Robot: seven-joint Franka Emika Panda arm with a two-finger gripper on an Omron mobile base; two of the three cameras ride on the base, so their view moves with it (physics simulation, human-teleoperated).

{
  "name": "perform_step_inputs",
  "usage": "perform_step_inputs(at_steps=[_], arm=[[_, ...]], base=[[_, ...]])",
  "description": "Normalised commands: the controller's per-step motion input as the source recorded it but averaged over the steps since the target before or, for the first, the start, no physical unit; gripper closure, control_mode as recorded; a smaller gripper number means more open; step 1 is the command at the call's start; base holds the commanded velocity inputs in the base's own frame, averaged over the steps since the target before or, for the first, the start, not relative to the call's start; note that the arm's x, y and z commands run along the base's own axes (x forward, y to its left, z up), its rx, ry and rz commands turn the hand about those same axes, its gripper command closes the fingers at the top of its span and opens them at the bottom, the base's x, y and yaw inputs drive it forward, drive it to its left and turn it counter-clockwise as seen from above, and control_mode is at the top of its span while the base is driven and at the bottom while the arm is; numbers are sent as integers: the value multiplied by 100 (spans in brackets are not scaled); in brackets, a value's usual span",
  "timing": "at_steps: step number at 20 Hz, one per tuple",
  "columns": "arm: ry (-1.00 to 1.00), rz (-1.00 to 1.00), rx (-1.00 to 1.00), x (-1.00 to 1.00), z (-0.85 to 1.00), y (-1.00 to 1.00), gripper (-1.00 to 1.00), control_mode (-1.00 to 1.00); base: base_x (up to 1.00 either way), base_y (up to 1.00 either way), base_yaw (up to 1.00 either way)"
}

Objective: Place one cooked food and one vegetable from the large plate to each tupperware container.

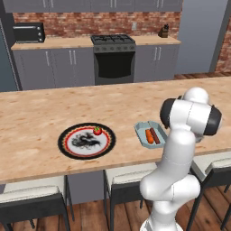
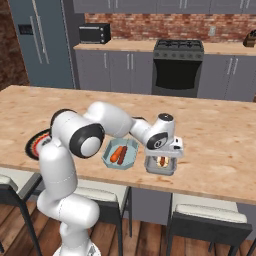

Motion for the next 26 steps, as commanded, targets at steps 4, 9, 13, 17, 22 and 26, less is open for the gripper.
perform_step_inputs(at_steps=[4, 9, 13, 17, 22, 26], arm=[[0, 0, 0, -6, 39, 0, -100, -100], [-6, 0, 0, -36, 50, 17, -100, -100], [-15, 6, 5, -47, 66, 50, -100, -100], [-18, 14, 9, -19, 73, 83, -100, -100], [-13, 21, -11, -1, 50, 100, -100, -100], [-5, 17, -28, 0, 30, 100, -100, -100]], base=[[0, 0, 0], [0, 0, 0], [0, 0, 0], [0, 0, 0], [0, 0, 0], [0, 0, 0]])
